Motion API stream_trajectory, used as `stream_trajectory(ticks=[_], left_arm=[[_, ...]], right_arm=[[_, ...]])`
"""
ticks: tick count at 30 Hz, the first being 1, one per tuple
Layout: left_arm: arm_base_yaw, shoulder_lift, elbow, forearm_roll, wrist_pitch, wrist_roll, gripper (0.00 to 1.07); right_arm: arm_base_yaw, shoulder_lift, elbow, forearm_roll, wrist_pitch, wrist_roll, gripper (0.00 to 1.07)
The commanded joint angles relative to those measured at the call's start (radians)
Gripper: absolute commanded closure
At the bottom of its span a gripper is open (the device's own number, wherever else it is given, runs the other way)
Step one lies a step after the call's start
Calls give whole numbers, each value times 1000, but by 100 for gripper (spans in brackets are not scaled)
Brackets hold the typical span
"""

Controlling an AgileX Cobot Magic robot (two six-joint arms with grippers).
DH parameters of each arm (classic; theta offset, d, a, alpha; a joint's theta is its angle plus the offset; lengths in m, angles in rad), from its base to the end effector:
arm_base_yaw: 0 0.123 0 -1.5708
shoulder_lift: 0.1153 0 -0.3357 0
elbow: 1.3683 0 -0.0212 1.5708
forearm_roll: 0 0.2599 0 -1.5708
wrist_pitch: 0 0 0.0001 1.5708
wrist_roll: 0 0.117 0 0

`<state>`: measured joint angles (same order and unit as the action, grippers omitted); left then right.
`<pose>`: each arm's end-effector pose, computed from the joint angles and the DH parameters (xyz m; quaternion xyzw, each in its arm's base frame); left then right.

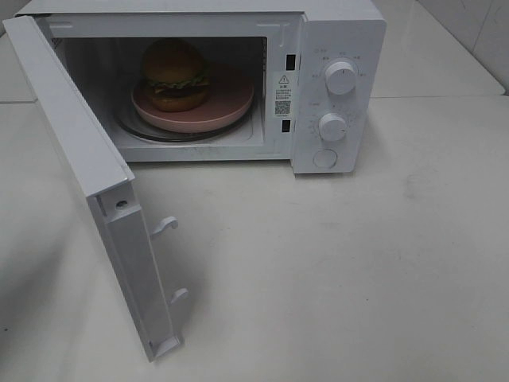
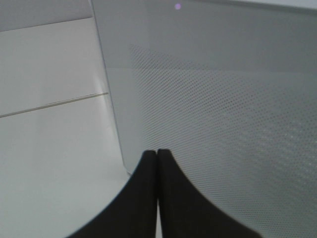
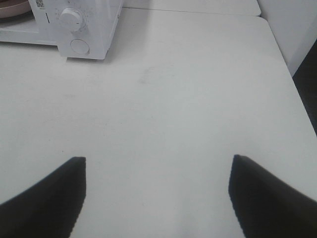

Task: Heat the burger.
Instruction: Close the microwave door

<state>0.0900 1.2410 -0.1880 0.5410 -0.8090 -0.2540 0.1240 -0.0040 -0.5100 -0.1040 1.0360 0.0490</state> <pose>0.2025 -0.0255 0.2241 0.1365 0.7674 -0.0784 0.6216 -0.0240 -0.0135 0.2759 -0.0298 0.8413 -0.0053 0.5397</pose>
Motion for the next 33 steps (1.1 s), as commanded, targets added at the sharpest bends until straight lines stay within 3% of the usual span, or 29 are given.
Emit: stream_trajectory(ticks=[1,5,8,13,14,15,16,18,19,29,31,33], left_arm=[[-3,47,-9,29,-106,-24,107],[-3,85,-18,34,-144,-32,107],[-14,130,-41,58,-147,-74,107],[-101,155,-59,30,-137,-38,107],[-151,171,-66,-32,-135,-2,107],[-151,171,-66,-32,-135,-2,107],[-201,189,-67,-116,-137,34,107],[-228,200,-69,-161,-137,49,107],[-279,223,-72,-219,-139,68,107],[-466,306,-139,-366,-143,97,107],[-551,336,-178,-477,-141,148,107],[-576,342,-189,-515,-137,168,107]], right_arm=[[-7,-26,4,2,-7,-4,31],[-7,-26,4,2,-7,-4,31],[-7,-26,4,2,-7,-4,31],[-7,-26,4,2,-7,-4,31],[-7,-26,4,2,-7,-4,31],[-7,-26,4,2,-7,-4,31],[-7,-26,4,2,-7,-4,31],[-7,-26,4,2,-7,-4,31],[-7,-26,4,2,-7,-4,31],[-7,-26,4,2,-7,-4,31],[-7,-26,4,2,-7,-4,31],[-7,-26,4,2,-7,-4,31]])
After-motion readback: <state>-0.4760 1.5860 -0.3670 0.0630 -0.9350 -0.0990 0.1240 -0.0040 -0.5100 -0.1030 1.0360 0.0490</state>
